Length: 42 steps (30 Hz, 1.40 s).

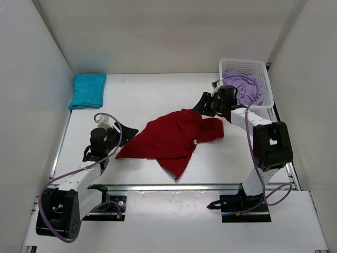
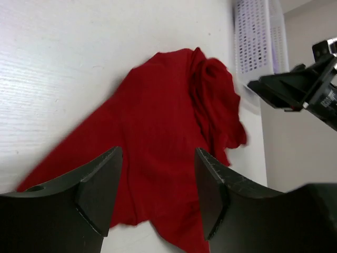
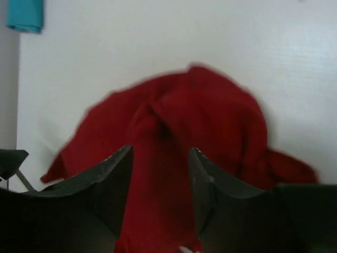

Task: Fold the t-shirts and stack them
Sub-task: Move the tshirt to the center of the board, then flatten out the tshirt

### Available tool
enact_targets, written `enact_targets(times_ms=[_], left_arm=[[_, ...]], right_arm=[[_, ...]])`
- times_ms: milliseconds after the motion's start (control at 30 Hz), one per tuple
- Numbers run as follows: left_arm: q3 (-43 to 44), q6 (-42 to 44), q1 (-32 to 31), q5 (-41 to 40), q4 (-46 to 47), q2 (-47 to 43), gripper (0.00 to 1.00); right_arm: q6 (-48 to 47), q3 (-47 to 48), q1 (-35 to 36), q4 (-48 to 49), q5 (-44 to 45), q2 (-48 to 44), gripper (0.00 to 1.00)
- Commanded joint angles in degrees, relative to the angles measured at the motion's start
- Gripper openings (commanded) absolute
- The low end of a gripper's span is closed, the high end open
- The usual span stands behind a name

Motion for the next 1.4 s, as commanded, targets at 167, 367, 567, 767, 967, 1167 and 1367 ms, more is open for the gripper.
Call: enact_targets(times_ms=[167, 367, 567, 767, 967, 1167, 1367], left_arm=[[0.65, 6.81, -8.5, -9.8, -5.43, -0.7, 0.66], [3.2, 14.54, -18.02, -19.76, -13.51, -1.13, 0.64], [-2.77, 14.29, -10.39, -18.62, -19.86, -9.12, 0.64], [-5.76, 14.46, -4.76, -19.86, -27.24, -18.36, 0.7], [-6.12, 14.21, -5.71, -21.96, -30.4, -17.13, 0.79], [-6.47, 13.58, -6.07, -23.82, -30.32, -16.88, 0.87], [-5.5, 13.15, -5.8, -21.62, -25.84, -10.82, 0.66]], right_arm=[[-1.27, -10.17, 4.06, 5.03, 9.27, -15.89, 0.29], [-3.99, -22.04, 10.13, 3.45, 16.92, -23.01, 0.02], [-5.14, -27.05, 15.58, -1.03, 20.96, -26.96, 0.4], [-5.49, -31.54, 19.02, -2.27, 24.67, -30.58, 0.6], [-6.36, -27.69, 20.24, -1.83, 21.67, -26.72, 0.66], [-6.11, -25.13, 20.6, 1.59, 21.24, -22.06, 0.64], [-5.4, -24.25, 20.51, 3.27, 21.23, -20.82, 0.38]])
